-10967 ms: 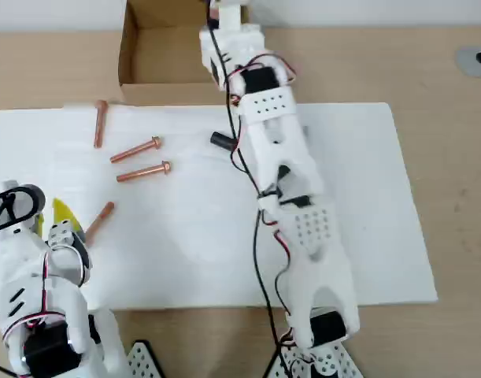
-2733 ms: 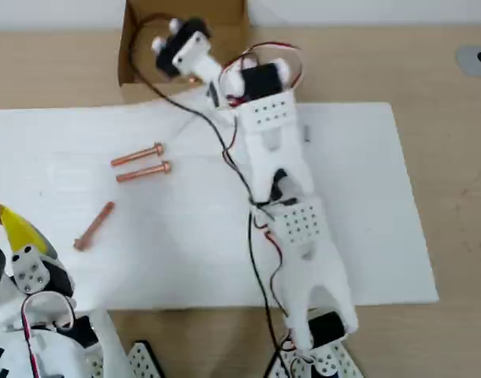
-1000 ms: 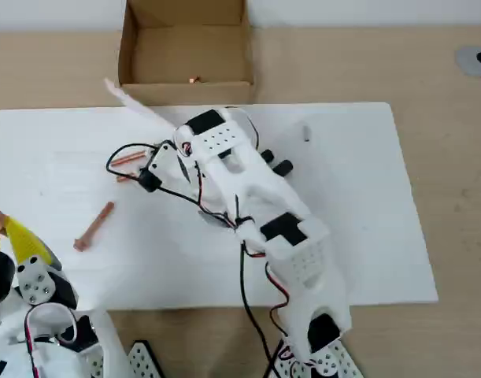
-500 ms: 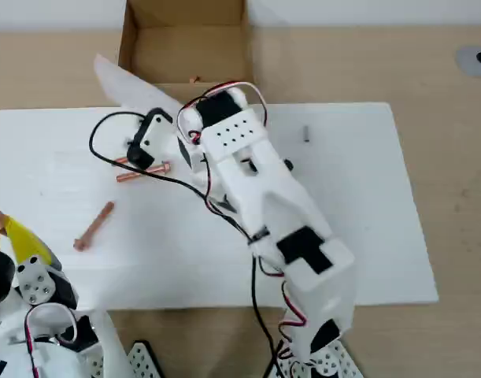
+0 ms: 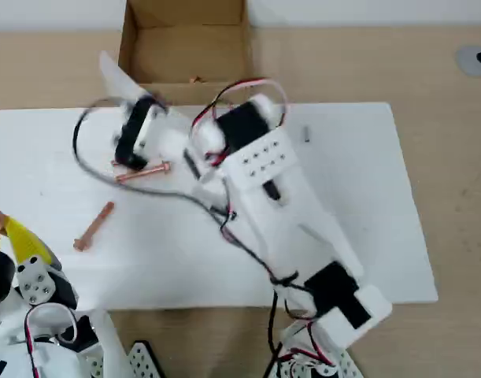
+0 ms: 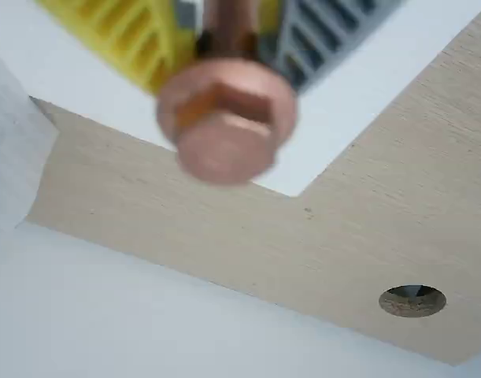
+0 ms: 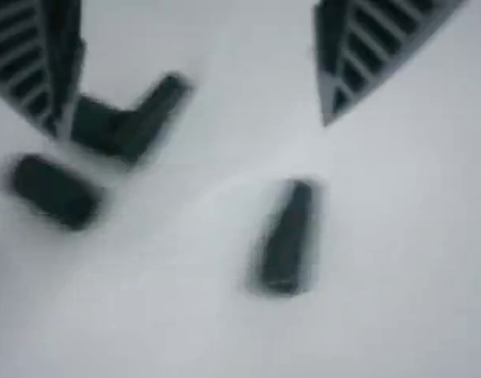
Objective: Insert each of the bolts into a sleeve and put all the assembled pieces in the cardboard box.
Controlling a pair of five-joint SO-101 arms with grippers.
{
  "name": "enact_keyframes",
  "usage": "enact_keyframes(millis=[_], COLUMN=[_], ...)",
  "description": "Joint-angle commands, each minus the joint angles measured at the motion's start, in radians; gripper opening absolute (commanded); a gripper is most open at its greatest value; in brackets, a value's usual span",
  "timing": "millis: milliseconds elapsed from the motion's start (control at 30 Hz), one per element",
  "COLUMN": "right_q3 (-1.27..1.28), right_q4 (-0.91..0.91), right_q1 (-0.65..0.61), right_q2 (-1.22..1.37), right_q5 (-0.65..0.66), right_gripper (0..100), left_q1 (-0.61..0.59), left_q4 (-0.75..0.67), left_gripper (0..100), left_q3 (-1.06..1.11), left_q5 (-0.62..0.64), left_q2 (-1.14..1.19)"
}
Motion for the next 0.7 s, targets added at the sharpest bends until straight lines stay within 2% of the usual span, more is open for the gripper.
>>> enact_keyframes(millis=[0, 200, 667], right_q3=[0.242, 0.348, 0.280], right_q4=[-0.066, -0.189, -0.298], right_q1=[-0.096, -0.096, 0.084], right_q2=[-0.053, -0.053, 0.151], right_q5=[-0.044, -0.057, -0.046], right_gripper=[24.8, 24.7, 24.8], left_q1=[-0.005, -0.005, -0.005], left_q4=[0.000, 0.015, 0.037], left_gripper=[1, 1, 1], left_q3=[-0.038, -0.038, -0.038], left_q5=[-0.005, -0.005, -0.005], left_q2=[-0.002, -0.002, -0.004])
